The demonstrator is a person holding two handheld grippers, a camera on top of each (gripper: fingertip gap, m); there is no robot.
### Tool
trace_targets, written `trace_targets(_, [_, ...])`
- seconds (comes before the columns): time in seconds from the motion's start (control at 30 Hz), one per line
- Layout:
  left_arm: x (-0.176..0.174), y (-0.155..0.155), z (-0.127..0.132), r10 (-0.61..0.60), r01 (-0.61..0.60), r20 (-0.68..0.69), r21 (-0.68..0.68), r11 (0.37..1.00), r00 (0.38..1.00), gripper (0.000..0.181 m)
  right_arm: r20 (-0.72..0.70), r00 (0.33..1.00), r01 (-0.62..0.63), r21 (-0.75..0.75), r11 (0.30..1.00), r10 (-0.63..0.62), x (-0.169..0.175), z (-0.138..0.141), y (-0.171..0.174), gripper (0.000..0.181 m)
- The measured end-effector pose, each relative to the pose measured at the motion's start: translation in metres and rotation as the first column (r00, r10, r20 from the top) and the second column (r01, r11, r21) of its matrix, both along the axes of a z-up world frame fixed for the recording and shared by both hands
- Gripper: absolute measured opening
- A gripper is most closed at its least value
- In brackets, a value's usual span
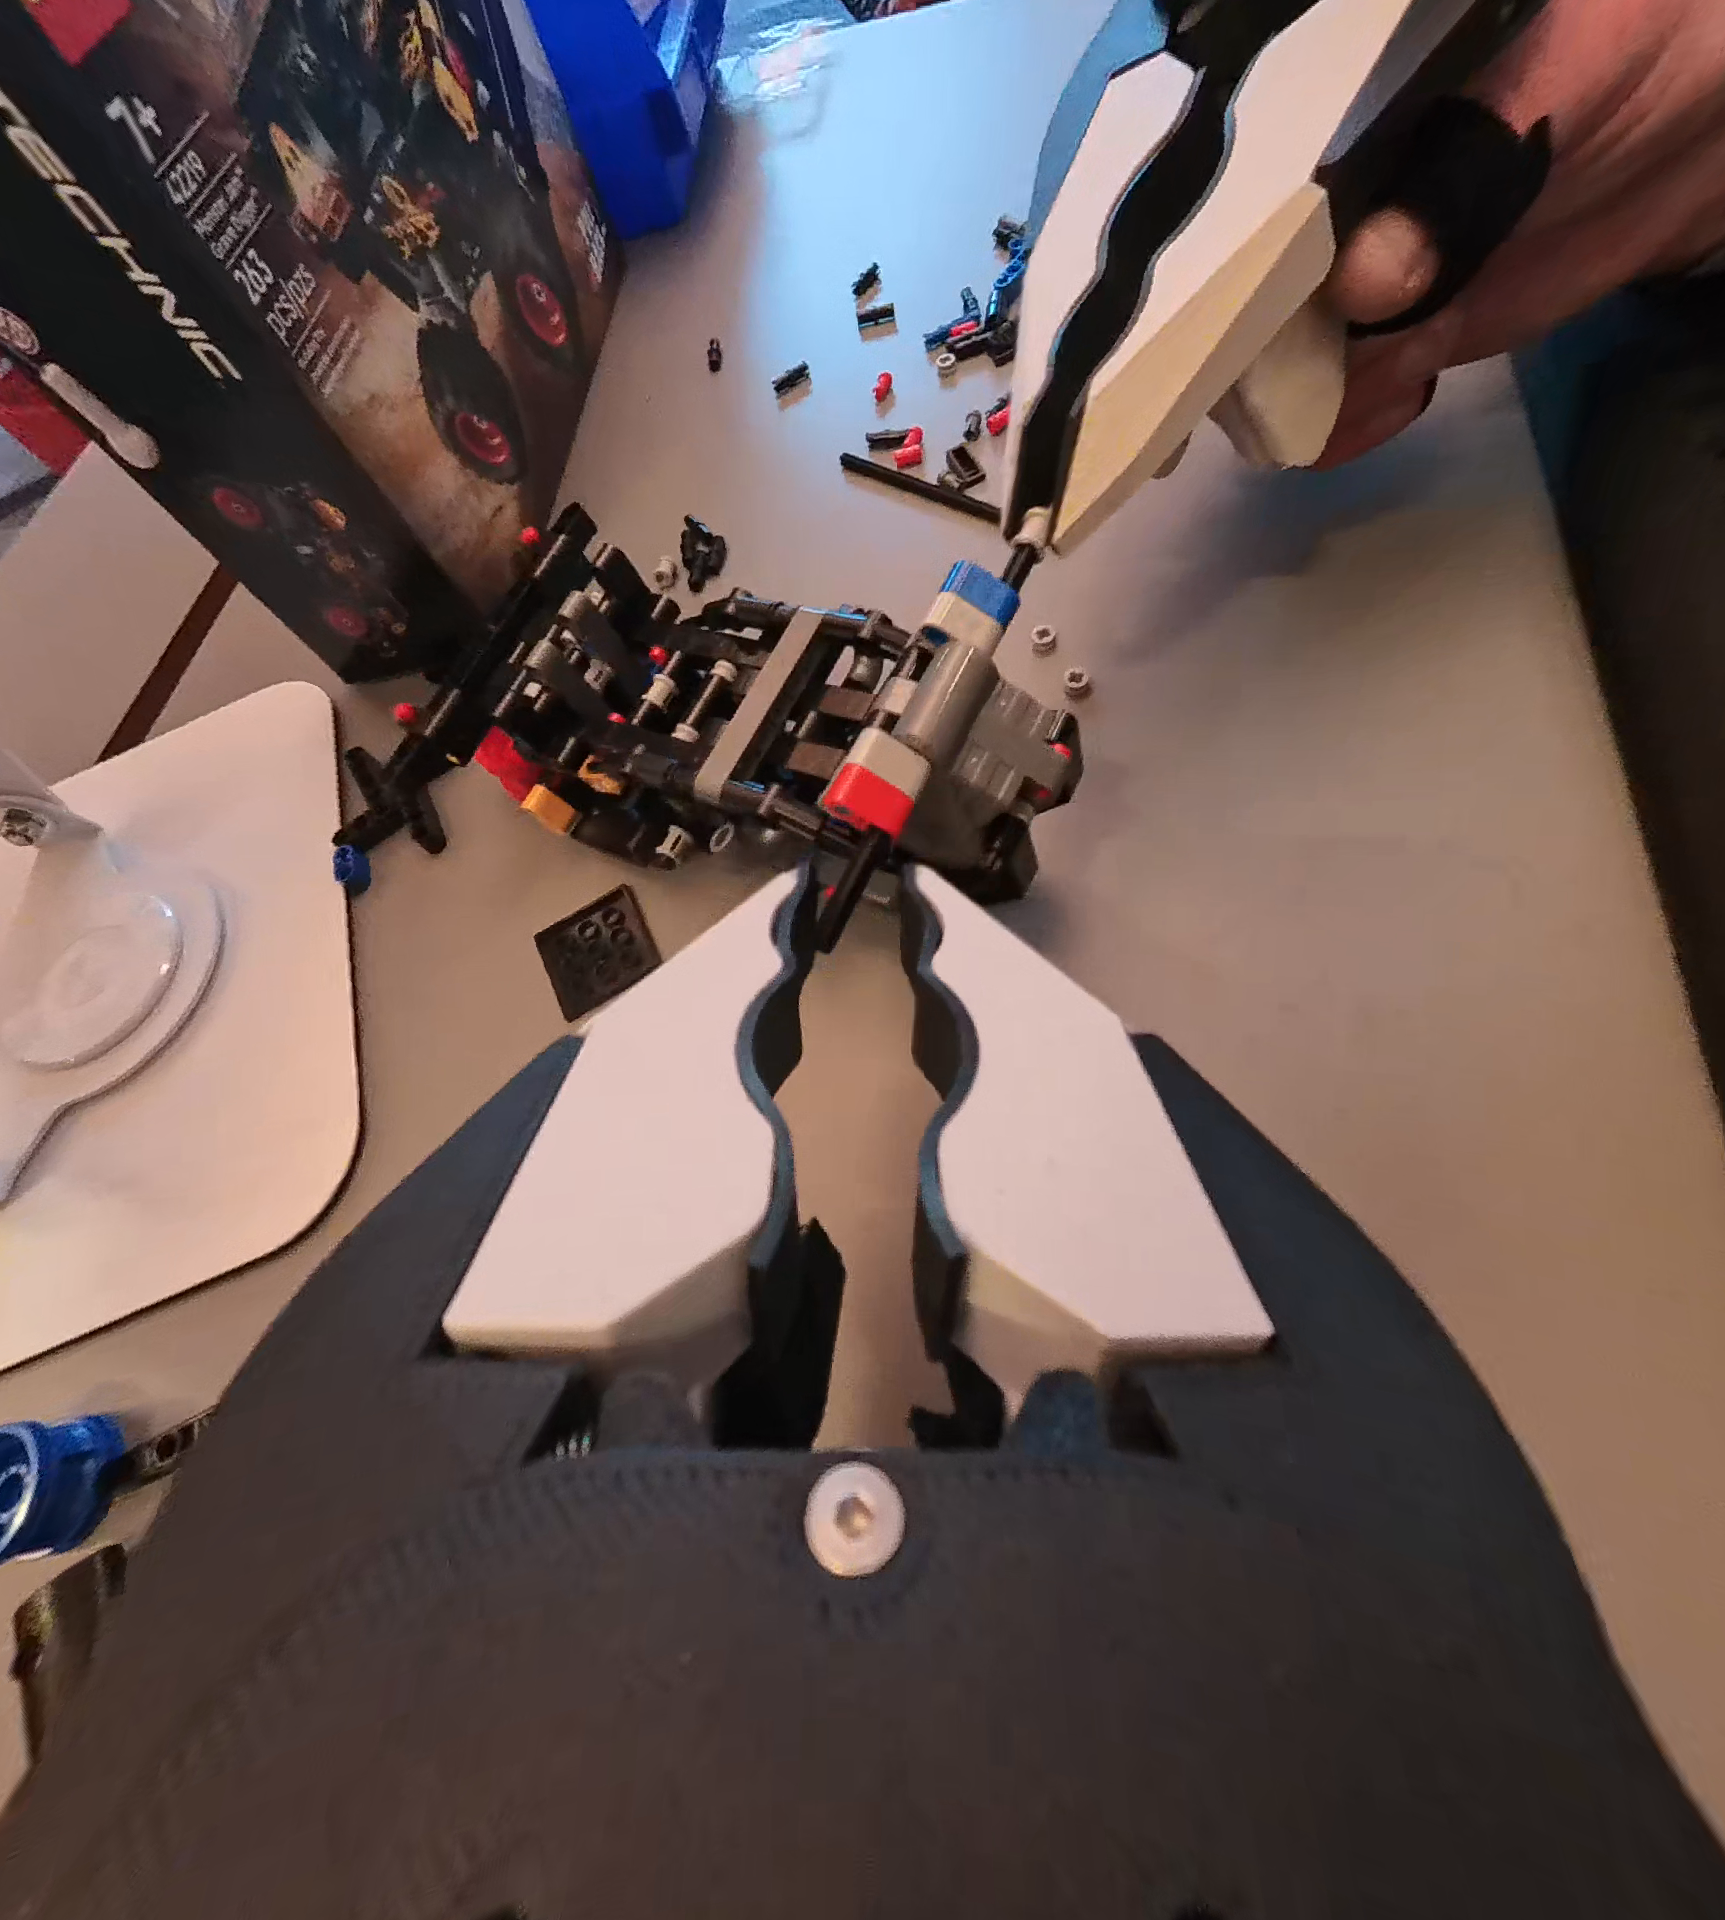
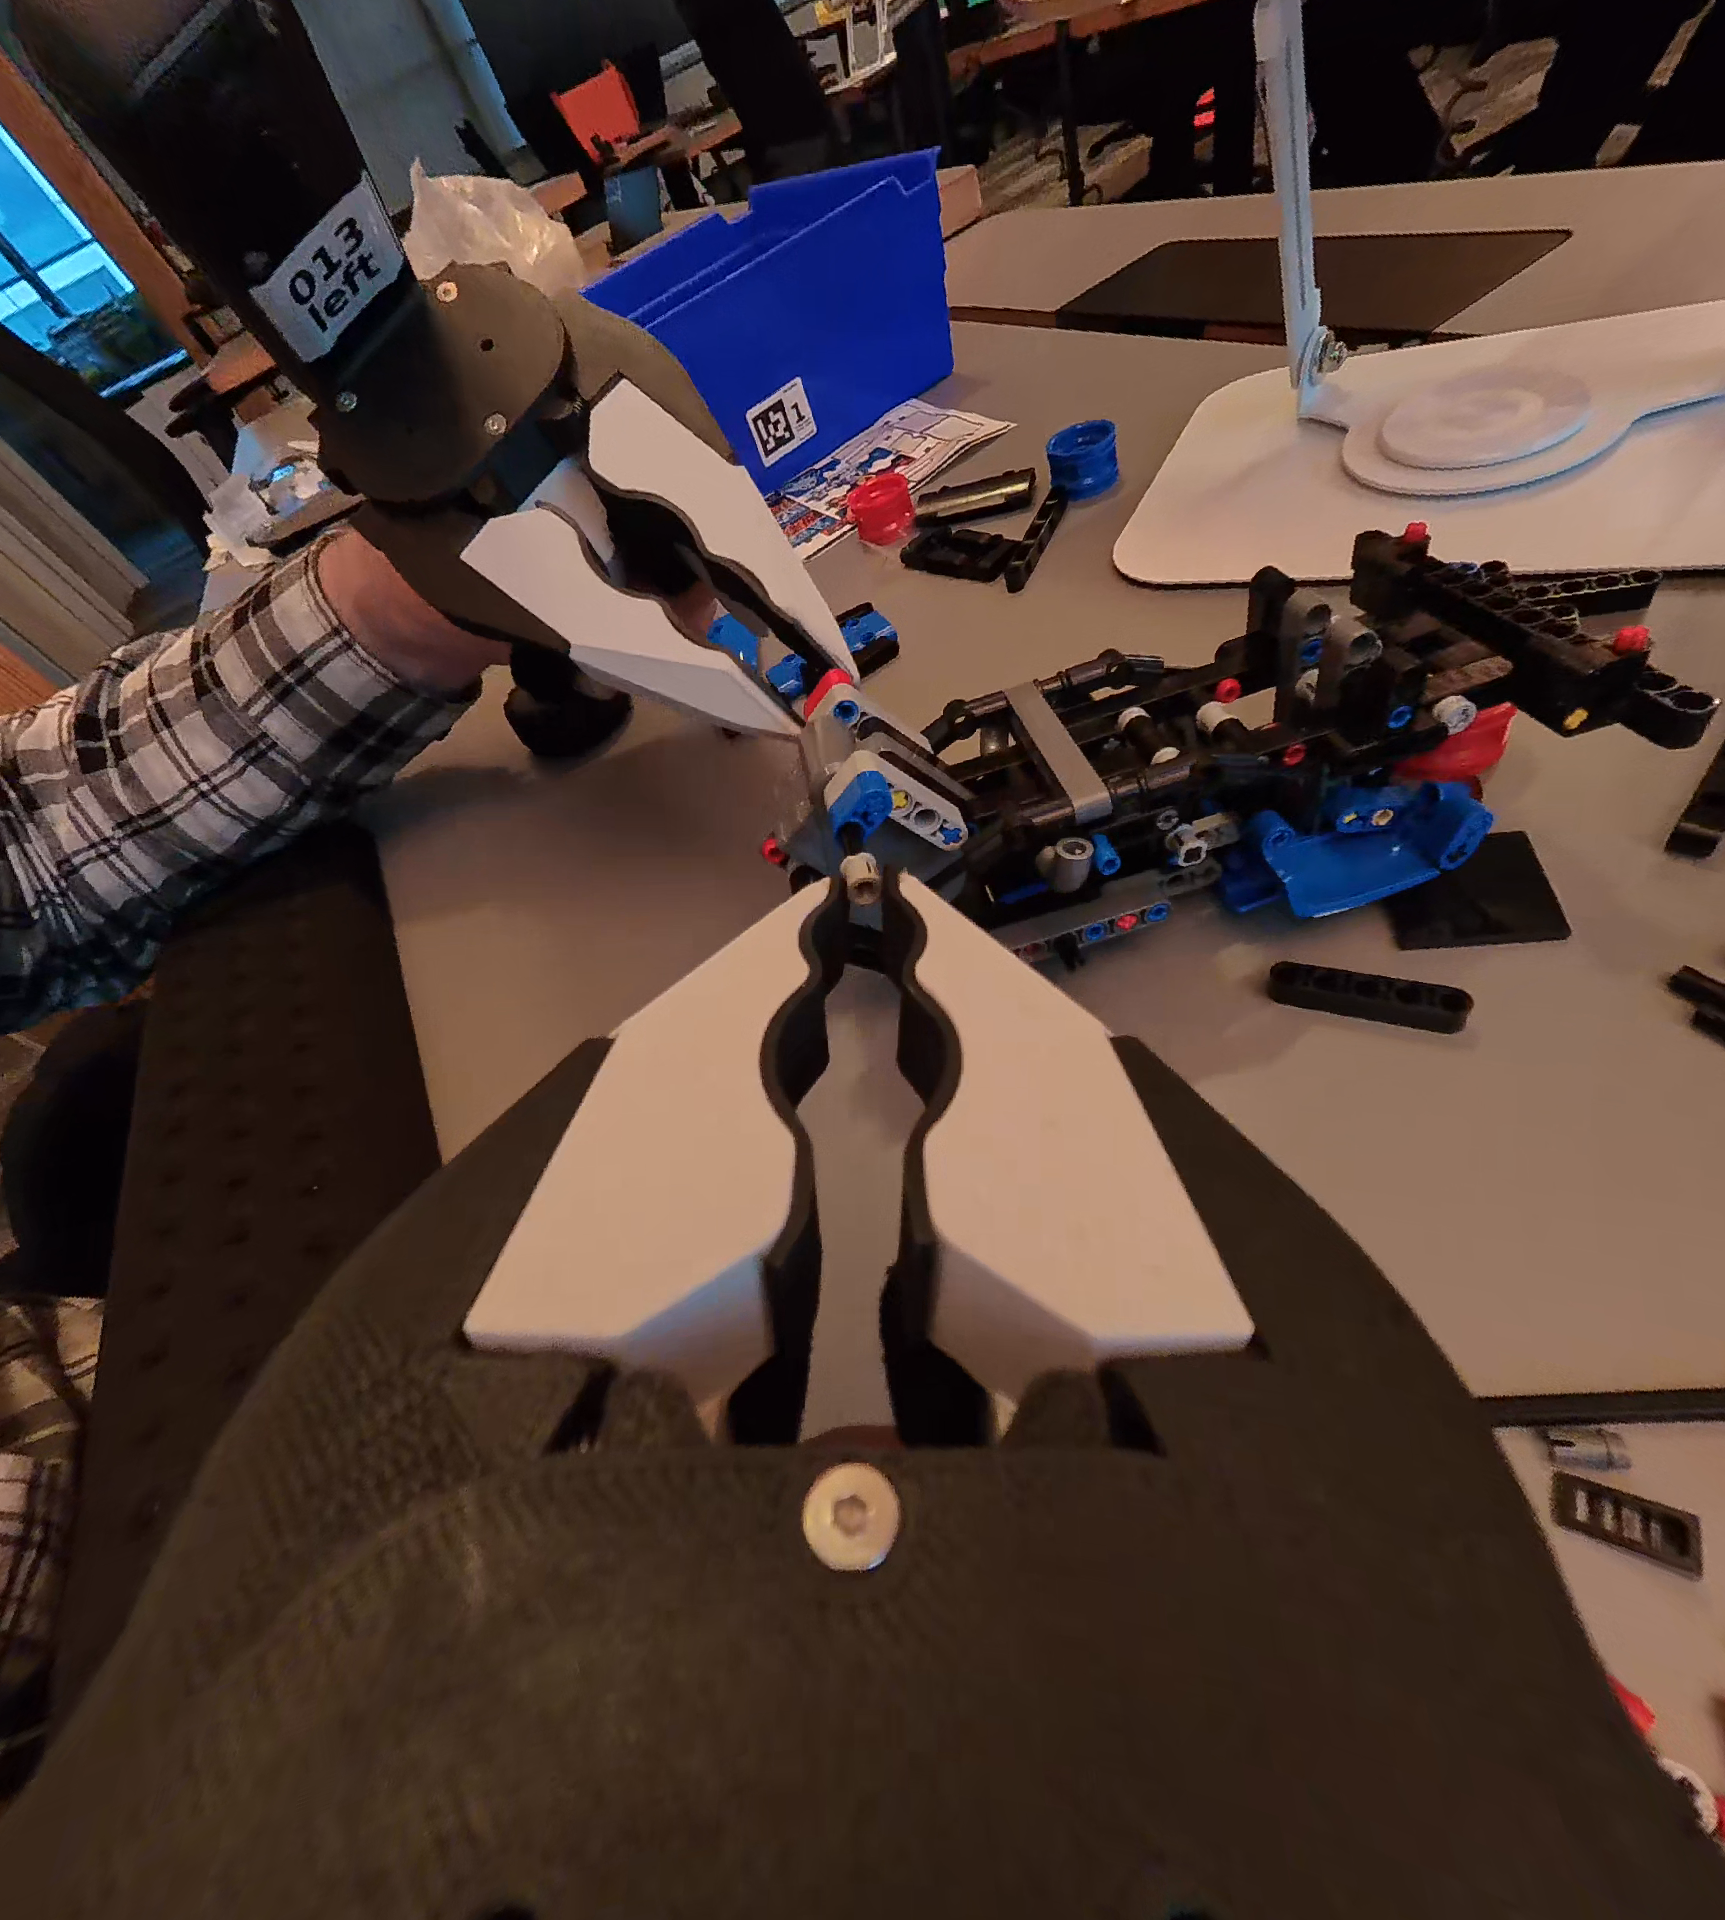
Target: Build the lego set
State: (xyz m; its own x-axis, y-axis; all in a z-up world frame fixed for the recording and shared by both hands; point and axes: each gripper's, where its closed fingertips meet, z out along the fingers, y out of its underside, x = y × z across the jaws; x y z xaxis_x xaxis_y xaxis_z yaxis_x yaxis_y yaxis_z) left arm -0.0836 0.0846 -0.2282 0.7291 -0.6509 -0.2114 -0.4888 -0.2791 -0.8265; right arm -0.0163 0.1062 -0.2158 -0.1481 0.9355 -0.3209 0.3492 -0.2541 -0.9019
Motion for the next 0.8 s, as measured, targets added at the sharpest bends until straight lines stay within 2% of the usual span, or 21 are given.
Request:
trace_targets(0.17, [0.001,0.001,-0.001,-0.035,0.036,-0.053,0.015,0.999,0.998,0.006,-0.002,1.0,-0.003,0.007,1.0,0.003,0.001,0.001,0.002,0.004])
trace_targets(0.53, [0.012,0.001,-0.004,-0.073,0.082,-0.132,0.063,0.995,0.989,0.001,0.031,0.998,-0.058,0.084,0.995,0.056,0.006,0.002,0.011,0.004])
trace_targets(0.67, [0.012,0.003,-0.003,-0.071,0.092,-0.212,0.088,0.992,0.975,0.001,0.086,0.991,-0.12,0.174,0.977,0.106,0.008,0.0,0.01,0.004])
trace_targets(0.8, [0.016,0.004,0.003,-0.089,0.135,-0.342,0.114,0.984,0.935,0.001,0.2,0.969,-0.205,0.309,0.929,0.147,0.012,-0.007,0.014,0.004])
